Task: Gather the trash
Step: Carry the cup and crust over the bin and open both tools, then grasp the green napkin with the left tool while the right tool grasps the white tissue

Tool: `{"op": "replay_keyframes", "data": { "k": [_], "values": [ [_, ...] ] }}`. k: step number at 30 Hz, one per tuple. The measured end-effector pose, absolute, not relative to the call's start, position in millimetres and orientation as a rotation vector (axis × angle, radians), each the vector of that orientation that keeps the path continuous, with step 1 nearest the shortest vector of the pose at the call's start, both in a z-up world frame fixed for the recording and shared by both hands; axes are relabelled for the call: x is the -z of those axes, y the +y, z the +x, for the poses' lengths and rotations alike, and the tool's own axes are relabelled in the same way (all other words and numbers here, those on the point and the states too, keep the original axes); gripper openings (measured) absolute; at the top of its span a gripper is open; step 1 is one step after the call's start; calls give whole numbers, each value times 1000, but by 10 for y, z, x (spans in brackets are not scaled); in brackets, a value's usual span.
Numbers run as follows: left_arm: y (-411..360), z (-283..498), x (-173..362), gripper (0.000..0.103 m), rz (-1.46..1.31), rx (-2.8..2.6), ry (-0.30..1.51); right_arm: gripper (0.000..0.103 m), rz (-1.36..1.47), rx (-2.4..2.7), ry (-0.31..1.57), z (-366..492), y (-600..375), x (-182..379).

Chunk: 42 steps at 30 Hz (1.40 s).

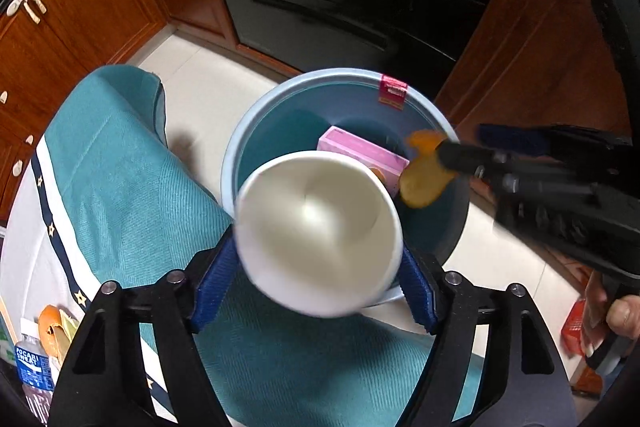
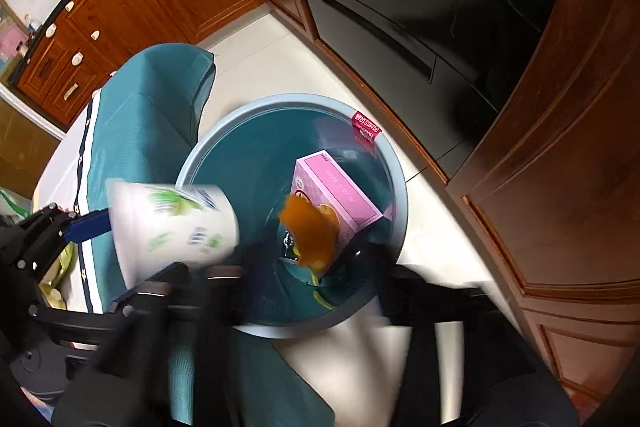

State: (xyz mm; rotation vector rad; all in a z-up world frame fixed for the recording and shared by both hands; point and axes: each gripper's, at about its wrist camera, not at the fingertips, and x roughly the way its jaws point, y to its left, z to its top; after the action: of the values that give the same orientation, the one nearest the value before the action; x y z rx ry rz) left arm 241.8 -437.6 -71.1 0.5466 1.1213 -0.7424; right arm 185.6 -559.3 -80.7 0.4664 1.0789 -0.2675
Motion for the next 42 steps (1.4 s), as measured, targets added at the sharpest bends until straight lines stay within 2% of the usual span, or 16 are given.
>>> {"op": "replay_keyframes", "data": {
  "k": [5, 14, 24, 28, 33, 42],
  "values": [
    [-4373, 2458, 748, 78, 536, 724, 1149, 85, 500, 277, 1067, 1849, -5636, 780],
    [-4260, 2344, 612, 79, 513, 736, 1140, 85, 470, 284, 1091, 1745, -5563, 700],
    [-3874, 2079, 279, 79, 458, 728, 1109, 86, 407, 240, 1066, 1528, -5172, 338],
    [-3549, 1937, 116, 80, 433, 712, 1085, 86, 375, 193, 1050, 1429, -4889, 168],
    [-2970, 1774, -52, 88, 374, 685, 1061, 88, 328, 122, 1048, 1341, -4414, 12],
    [-1744, 1594, -95, 91, 310, 571, 1048, 88, 241, -48, 1119, 1279, -3411, 63]
  ]
}}
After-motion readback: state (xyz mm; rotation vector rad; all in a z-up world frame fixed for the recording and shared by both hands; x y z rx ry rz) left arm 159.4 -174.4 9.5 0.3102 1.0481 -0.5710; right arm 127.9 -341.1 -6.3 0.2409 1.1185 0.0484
